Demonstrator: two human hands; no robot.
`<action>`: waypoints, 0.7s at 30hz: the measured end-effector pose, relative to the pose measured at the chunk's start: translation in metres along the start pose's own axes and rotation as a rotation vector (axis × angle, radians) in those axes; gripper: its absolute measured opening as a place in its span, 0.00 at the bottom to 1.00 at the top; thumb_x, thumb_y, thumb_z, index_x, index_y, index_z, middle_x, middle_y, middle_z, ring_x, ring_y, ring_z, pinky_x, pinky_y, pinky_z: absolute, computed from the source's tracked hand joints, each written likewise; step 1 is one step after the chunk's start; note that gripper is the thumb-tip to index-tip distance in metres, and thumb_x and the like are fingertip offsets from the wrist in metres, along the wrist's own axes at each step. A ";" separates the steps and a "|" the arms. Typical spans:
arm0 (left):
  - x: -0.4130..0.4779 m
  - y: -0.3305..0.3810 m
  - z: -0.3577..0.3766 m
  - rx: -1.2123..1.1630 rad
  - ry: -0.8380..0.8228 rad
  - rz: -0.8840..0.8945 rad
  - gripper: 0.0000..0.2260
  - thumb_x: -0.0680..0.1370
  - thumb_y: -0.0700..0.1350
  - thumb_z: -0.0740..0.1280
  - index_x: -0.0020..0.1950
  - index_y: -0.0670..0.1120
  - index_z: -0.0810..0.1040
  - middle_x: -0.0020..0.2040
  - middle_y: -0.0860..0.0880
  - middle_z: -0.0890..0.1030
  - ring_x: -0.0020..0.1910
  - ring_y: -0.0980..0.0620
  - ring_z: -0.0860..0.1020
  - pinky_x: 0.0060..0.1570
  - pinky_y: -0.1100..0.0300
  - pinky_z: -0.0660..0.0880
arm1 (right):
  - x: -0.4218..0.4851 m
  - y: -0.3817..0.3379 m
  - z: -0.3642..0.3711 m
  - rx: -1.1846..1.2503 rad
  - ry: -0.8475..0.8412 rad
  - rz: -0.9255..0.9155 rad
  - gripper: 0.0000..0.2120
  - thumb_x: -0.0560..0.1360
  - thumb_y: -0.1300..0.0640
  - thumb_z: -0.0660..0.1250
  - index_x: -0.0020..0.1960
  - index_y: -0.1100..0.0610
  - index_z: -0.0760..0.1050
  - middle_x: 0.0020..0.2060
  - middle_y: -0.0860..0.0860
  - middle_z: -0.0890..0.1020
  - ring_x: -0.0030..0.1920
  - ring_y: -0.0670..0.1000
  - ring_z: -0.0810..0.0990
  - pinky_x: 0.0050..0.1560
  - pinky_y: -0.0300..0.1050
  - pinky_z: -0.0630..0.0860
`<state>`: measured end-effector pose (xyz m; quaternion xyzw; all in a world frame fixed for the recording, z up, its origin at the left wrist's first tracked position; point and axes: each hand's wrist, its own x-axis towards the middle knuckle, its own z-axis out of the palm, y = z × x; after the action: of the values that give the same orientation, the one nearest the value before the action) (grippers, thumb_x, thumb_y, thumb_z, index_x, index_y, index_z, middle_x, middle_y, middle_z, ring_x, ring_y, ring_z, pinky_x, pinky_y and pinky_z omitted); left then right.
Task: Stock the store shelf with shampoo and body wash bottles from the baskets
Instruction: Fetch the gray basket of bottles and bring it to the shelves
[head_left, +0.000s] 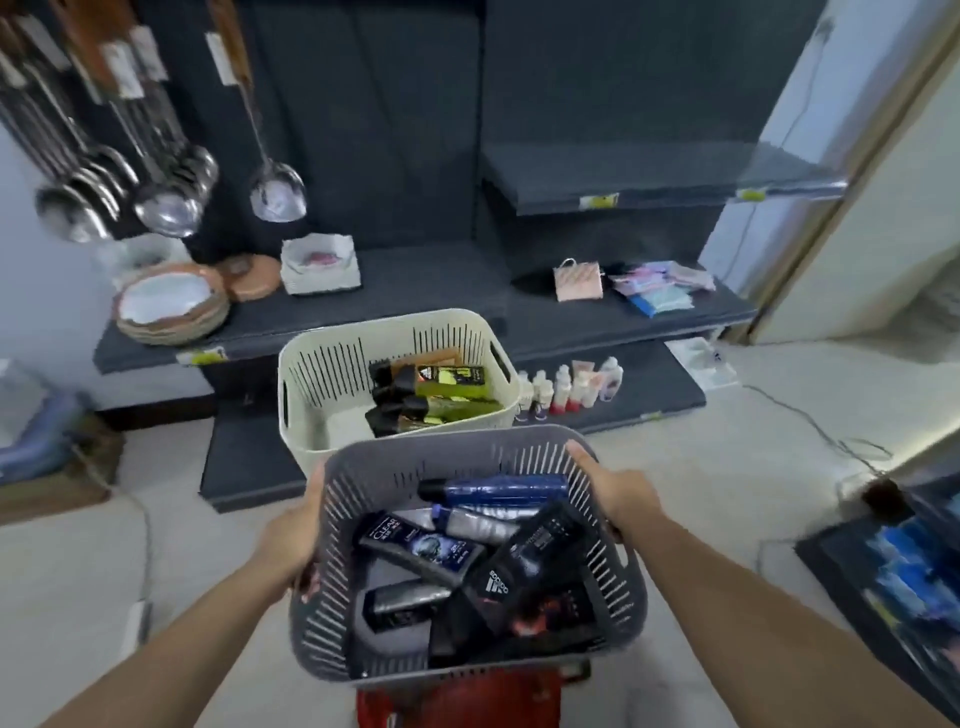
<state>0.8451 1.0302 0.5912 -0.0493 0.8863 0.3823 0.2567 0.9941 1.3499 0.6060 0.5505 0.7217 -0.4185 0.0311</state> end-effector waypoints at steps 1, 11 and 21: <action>-0.002 -0.001 0.009 -0.014 0.042 -0.032 0.46 0.69 0.77 0.39 0.37 0.39 0.79 0.36 0.35 0.81 0.37 0.41 0.80 0.42 0.52 0.73 | 0.013 -0.005 -0.002 -0.023 -0.025 -0.034 0.49 0.56 0.17 0.59 0.47 0.64 0.77 0.41 0.58 0.83 0.41 0.58 0.83 0.47 0.49 0.80; -0.019 -0.010 0.037 -0.182 0.308 -0.369 0.59 0.57 0.85 0.38 0.49 0.36 0.81 0.45 0.35 0.83 0.45 0.38 0.82 0.56 0.45 0.77 | 0.069 -0.050 -0.003 -0.090 -0.337 -0.218 0.39 0.61 0.21 0.61 0.31 0.60 0.74 0.22 0.54 0.78 0.24 0.54 0.80 0.31 0.45 0.78; -0.033 0.020 0.031 -0.223 0.408 -0.356 0.46 0.58 0.83 0.46 0.31 0.39 0.73 0.27 0.41 0.77 0.25 0.45 0.76 0.31 0.56 0.74 | 0.080 -0.056 0.006 -0.095 -0.369 -0.189 0.36 0.65 0.26 0.65 0.33 0.62 0.75 0.24 0.56 0.80 0.23 0.54 0.80 0.26 0.40 0.73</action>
<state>0.8807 1.0620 0.6026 -0.3076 0.8496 0.4086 0.1290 0.9145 1.4051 0.5936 0.3923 0.7711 -0.4788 0.1491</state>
